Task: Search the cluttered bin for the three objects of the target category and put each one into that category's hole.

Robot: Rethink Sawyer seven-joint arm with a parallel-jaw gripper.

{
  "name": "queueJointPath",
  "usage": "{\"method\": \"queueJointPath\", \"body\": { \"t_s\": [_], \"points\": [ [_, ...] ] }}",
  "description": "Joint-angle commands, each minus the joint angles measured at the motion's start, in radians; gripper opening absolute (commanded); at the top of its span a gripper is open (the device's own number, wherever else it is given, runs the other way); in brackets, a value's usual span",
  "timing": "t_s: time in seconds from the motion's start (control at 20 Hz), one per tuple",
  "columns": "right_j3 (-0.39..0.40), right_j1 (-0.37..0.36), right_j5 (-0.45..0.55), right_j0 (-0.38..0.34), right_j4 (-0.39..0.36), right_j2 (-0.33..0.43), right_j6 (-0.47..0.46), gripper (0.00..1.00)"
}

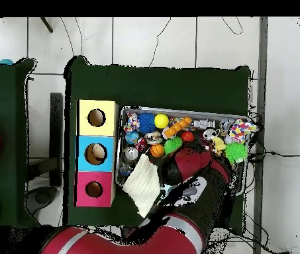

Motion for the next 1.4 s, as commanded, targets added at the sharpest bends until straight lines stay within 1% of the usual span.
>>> {"method": "queueJointPath", "body": {
  "t_s": [0.05, 0.2, 0.45, 0.5, 0.65, 0.9, 1.0, 1.1, 1.2, 1.4],
  "points": [
    [0.053, 0.132, -0.177, 0.039, 0.004, -0.025, 0.161, 1.00],
    [0.056, 0.160, -0.202, 0.056, 0.026, -0.060, 0.153, 1.00],
    [0.048, 0.216, -0.207, 0.112, 0.063, -0.152, 0.141, 1.00],
    [0.046, 0.216, -0.207, 0.114, 0.066, -0.154, 0.140, 1.00],
    [0.031, 0.249, -0.225, 0.122, 0.088, -0.168, 0.148, 1.00],
    [-0.005, 0.316, -0.167, 0.148, 0.125, -0.219, 0.153, 1.00],
    [-0.014, 0.340, -0.160, 0.157, 0.142, -0.239, 0.156, 1.00],
    [-0.019, 0.351, -0.171, 0.157, 0.155, -0.242, 0.154, 1.00],
    [-0.019, 0.362, -0.202, 0.156, 0.169, -0.242, 0.157, 1.00],
    [-0.028, 0.402, -0.243, 0.157, 0.206, -0.257, 0.161, 1.00]
  ]
}}
